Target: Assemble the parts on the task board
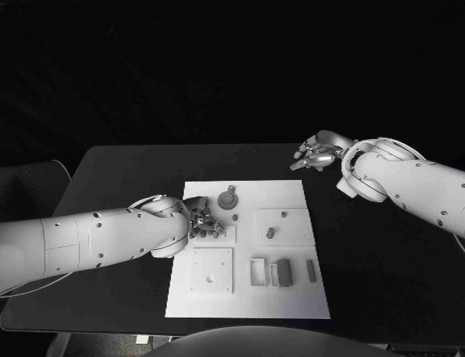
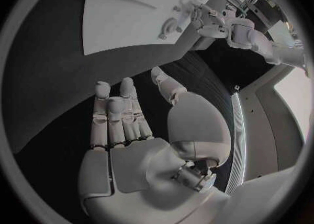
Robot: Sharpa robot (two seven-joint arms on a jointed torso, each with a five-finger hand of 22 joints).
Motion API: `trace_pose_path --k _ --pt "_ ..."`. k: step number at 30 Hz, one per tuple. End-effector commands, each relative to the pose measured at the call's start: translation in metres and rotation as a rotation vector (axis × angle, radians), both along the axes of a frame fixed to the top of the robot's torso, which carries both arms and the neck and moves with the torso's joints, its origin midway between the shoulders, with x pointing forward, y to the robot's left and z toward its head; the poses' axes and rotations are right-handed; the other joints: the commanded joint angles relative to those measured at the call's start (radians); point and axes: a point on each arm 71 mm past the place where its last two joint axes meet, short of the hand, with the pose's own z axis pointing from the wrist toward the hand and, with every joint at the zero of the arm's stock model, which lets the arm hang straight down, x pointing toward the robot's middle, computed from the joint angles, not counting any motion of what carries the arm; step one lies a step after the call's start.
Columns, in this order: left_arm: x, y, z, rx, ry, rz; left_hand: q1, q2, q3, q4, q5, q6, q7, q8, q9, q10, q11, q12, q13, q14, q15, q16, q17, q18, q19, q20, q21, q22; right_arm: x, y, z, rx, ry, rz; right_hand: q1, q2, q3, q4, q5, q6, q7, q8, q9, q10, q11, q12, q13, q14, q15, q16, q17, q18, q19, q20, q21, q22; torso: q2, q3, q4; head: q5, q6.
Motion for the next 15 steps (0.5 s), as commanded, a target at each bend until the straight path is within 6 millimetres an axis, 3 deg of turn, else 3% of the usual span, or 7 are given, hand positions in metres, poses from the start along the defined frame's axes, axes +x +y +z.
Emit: trace_pose_path --k 1,4,5,15 --pt "-0.0024 -0.0027 -0.0023 -0.03 0.029 -0.005 0.025 0.043 0.007 -0.034 0.05 -0.009 0.001 0.004 -0.004 -0.005 0.003 0.005 -0.003 -0.007 0.001 0.007 -0.005 0.022 -0.008 0.002 0.001 0.02 -0.0006 0.0008 -0.0012 -0.006 0.01 0.012 -0.01 0.0 0.002 0.005 0.005 0.001 0.006 0.001 -0.001 -0.005 0.003 0.005 -0.001 -0.003 -0.007 -0.004 -0.001 0.016 -0.005 0.001 -0.003 0.012 0.0 0.0 -0.0002 0.0 0.0" --pt "-0.0028 -0.0032 -0.0026 -0.033 0.034 -0.007 0.045 0.063 0.027 -0.058 0.064 -0.009 0.001 0.003 -0.008 -0.005 0.003 0.006 -0.007 -0.007 0.001 0.008 -0.009 0.021 -0.008 0.003 0.001 0.019 -0.0007 0.0007 -0.0013 -0.006 0.011 0.012 -0.01 0.0 0.002 0.005 0.005 0.0 0.006 0.001 -0.001 -0.005 0.003 0.005 -0.001 -0.003 -0.007 -0.004 -0.001 0.016 -0.005 0.001 -0.003 0.012 0.0 0.0004 -0.0004 0.0 -0.001" --pt "-0.003 -0.0033 -0.0027 -0.036 0.037 -0.006 0.052 0.059 0.05 -0.055 0.051 -0.008 0.002 0.002 -0.011 -0.005 0.003 0.005 -0.009 -0.007 0.002 0.008 -0.012 0.02 -0.007 0.003 0.0 0.018 -0.0007 0.0007 -0.0013 -0.006 0.011 0.012 -0.01 0.0 0.002 0.006 0.005 0.0 0.006 0.001 -0.001 -0.005 0.003 0.005 -0.002 -0.003 -0.007 -0.004 -0.001 0.016 -0.005 0.001 -0.003 0.012 0.0 0.0006 -0.0003 0.0 -0.002" --pt "-0.0023 -0.0027 -0.0014 -0.06 0.018 0.008 0.06 0.066 0.066 -0.061 0.046 -0.009 0.003 0.0 -0.014 -0.006 0.004 0.005 -0.012 -0.008 0.002 0.009 -0.015 0.02 -0.007 0.003 0.0 0.019 -0.0009 0.0008 -0.0018 -0.006 0.012 0.012 -0.011 0.001 0.002 0.007 0.005 0.0 0.006 0.0 -0.001 -0.005 0.003 0.006 -0.002 -0.003 -0.007 -0.003 -0.001 0.016 -0.005 0.001 -0.004 0.013 0.0 0.0009 -0.0005 -0.001 -0.002"
